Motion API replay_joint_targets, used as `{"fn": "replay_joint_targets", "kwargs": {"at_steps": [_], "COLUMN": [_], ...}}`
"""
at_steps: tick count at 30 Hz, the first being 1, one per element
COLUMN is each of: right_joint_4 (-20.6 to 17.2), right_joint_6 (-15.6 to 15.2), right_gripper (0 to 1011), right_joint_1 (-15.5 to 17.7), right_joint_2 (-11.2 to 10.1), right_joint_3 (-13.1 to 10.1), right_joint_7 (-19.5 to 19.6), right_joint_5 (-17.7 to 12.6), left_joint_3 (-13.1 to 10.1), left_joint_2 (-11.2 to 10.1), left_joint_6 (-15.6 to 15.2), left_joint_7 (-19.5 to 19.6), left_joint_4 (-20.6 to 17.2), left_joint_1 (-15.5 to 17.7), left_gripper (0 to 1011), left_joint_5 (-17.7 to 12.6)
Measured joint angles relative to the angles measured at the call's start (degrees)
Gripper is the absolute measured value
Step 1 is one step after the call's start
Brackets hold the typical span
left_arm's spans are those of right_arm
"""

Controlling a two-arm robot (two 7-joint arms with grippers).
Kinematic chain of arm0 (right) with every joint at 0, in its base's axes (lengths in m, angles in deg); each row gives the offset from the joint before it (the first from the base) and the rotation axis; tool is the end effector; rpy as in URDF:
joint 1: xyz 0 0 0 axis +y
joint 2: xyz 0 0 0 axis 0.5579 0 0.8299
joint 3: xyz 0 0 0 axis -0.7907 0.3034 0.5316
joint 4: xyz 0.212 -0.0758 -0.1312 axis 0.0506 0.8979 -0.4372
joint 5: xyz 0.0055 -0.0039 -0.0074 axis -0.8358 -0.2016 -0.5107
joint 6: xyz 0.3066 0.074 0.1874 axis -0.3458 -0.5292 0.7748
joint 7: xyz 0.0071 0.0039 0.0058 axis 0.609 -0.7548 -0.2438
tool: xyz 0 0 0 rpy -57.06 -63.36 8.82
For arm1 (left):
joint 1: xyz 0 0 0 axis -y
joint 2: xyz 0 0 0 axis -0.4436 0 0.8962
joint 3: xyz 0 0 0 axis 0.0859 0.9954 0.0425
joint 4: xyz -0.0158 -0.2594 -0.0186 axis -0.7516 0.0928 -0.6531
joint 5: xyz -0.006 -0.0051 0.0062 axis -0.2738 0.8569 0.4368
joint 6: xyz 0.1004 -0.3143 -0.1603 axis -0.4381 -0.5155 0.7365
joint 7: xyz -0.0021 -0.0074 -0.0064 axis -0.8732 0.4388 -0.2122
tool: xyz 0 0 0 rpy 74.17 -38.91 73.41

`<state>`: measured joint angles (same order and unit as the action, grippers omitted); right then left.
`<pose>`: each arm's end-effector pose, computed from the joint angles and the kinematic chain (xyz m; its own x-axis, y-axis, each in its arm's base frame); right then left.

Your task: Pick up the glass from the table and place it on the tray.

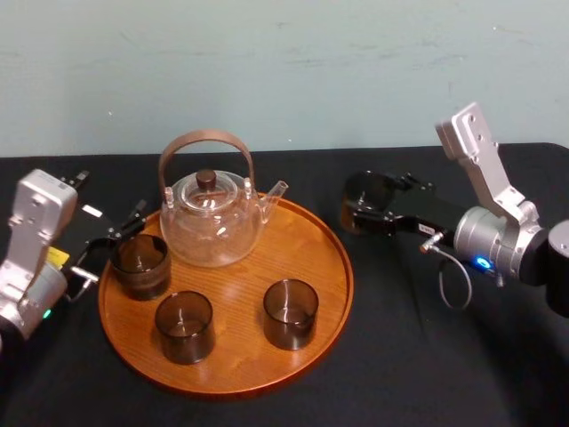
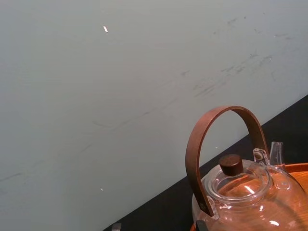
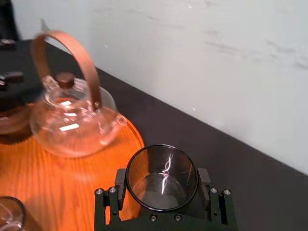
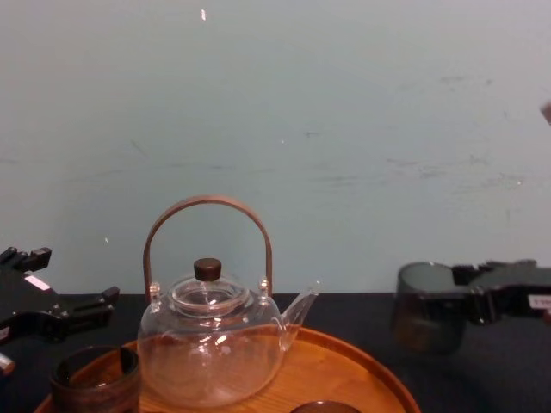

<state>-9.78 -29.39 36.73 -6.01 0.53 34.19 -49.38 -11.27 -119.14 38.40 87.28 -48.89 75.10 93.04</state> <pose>0.4548 -0.0142 -0.2203 0.6218 -0.7776 0.0932 0.7619 0.5731 -0.3018 0.4081 0.0505 -0.2895 0.2921 0.8804 0.3737 -0.9553 0.2873 0.0700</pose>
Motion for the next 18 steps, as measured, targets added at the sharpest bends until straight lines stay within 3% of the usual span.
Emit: {"fn": "replay_joint_targets", "kwargs": {"at_steps": [18], "right_joint_4": [2.38], "right_joint_6": [2.31], "right_gripper": [899], "right_joint_1": [-4.19], "right_joint_2": [2.57], "right_joint_3": [6.67], "right_joint_7": [-2.99], "right_joint_5": [-1.33], "left_joint_3": [0.0], "left_joint_2": [0.0], "left_joint_6": [0.0], "left_joint_7": [0.0], "left_joint_4": [0.0], "left_joint_1": [0.0], "left_gripper": [1002], "left_joint_5": [0.0]}}
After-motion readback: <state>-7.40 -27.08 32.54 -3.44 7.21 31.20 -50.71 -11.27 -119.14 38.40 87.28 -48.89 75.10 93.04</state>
